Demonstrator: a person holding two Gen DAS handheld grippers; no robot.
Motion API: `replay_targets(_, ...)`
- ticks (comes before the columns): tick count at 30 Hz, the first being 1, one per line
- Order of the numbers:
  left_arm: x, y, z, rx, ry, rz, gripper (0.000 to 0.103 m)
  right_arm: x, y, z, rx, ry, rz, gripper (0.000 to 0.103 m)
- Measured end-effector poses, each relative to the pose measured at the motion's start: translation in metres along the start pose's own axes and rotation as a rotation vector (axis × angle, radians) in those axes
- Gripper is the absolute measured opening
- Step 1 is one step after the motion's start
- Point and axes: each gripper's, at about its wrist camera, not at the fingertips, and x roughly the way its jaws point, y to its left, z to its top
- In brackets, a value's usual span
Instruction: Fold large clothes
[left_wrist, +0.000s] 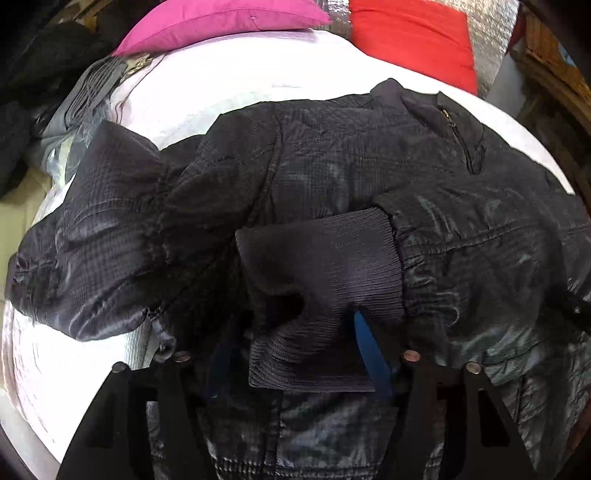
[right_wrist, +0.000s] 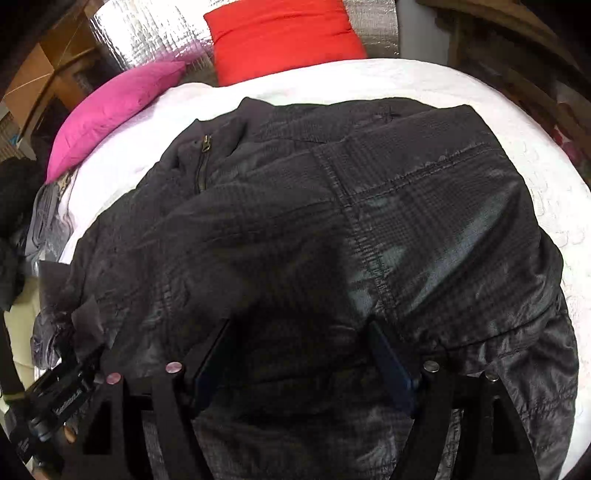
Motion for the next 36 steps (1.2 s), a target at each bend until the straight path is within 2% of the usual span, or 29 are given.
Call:
replay_targets(1, 0.001, 0.000, 0.000, -0.002, 0.003, -0.001, 0.076, -0.001, -0.001, -0.003, -0.002, -0.006, 0.015, 0.082)
replay_targets(2, 0.003, 0.000, 0.000, -0.004, 0.006, 0.000, 0.080, -0.005, -0.005, -0.008, -0.006, -0.011, 0.037, 0.089)
replay_targets(3, 0.005, -0.001, 0.000, 0.004, 0.005, 0.007, 0.081, -0.005, -0.008, -0.010, -0.011, -0.030, 0.090, 0.100)
replay_targets(4, 0.005, -0.004, -0.001, 0.018, 0.001, 0.021, 0.085, -0.007, -0.011, -0.013, -0.014, -0.043, 0.142, 0.103)
replay_targets(6, 0.007, -0.009, -0.006, 0.050, -0.020, 0.051, 0.091, -0.011, -0.019, -0.023, -0.022, -0.090, 0.215, 0.103)
replay_targets(8, 0.008, -0.011, -0.009, 0.051, -0.029, 0.057, 0.094, -0.015, -0.027, -0.027, -0.018, -0.093, 0.270, 0.103)
replay_targets(10, 0.008, -0.008, -0.007, 0.029, -0.004, 0.037, 0.094, -0.021, -0.034, -0.020, 0.010, -0.057, 0.318, 0.103)
replay_targets(12, 0.000, -0.003, -0.006, -0.009, -0.003, 0.012, 0.094, -0.036, -0.047, -0.014, 0.048, -0.091, 0.378, 0.103)
replay_targets(13, -0.005, 0.005, -0.005, -0.027, -0.023, 0.008, 0.093, -0.044, -0.050, -0.011, 0.053, -0.126, 0.376, 0.103)
replay_targets(15, -0.019, 0.013, -0.006, -0.063, -0.055, -0.008, 0.093, -0.077, -0.059, -0.002, 0.022, -0.240, 0.314, 0.103)
replay_targets(17, -0.033, 0.020, -0.016, -0.106, -0.072, -0.034, 0.093, -0.090, -0.061, 0.007, -0.046, -0.263, 0.219, 0.103)
replay_targets(20, -0.045, 0.028, -0.036, -0.144, -0.092, 0.017, 0.093, -0.078, -0.072, 0.012, -0.077, -0.213, 0.198, 0.099)
replay_targets(23, -0.044, 0.040, -0.044, -0.202, -0.076, -0.063, 0.093, -0.048, -0.077, 0.017, -0.081, -0.109, 0.173, 0.098)
replay_targets(25, -0.034, 0.045, -0.048, -0.210, -0.050, -0.106, 0.093, -0.039, -0.077, 0.017, -0.103, -0.089, 0.148, 0.097)
replay_targets(27, -0.024, 0.039, -0.047, -0.192, -0.040, -0.116, 0.093, -0.032, -0.073, 0.017, -0.116, -0.076, 0.136, 0.097)
replay_targets(28, -0.022, 0.034, -0.045, -0.181, -0.055, -0.122, 0.080, -0.031, -0.073, 0.012, -0.120, -0.078, 0.131, 0.096)
replay_targets(29, -0.020, 0.025, -0.038, -0.160, -0.068, -0.127, 0.056, -0.033, -0.070, 0.012, -0.121, -0.084, 0.128, 0.084)
replay_targets(30, -0.018, 0.020, -0.032, -0.136, -0.076, -0.132, 0.048, -0.039, -0.074, 0.011, -0.110, -0.092, 0.137, 0.067)
replay_targets(31, -0.017, 0.017, -0.029, -0.125, -0.079, -0.128, 0.044, -0.041, -0.077, 0.011, -0.091, -0.097, 0.165, 0.062)
replay_targets(33, -0.010, 0.016, -0.024, -0.122, -0.073, -0.110, 0.042, -0.049, -0.086, 0.009, -0.039, -0.108, 0.226, 0.062)
replay_targets(36, -0.001, 0.020, -0.020, -0.141, -0.052, -0.145, 0.044, -0.049, -0.084, 0.010, -0.048, -0.119, 0.213, 0.062)
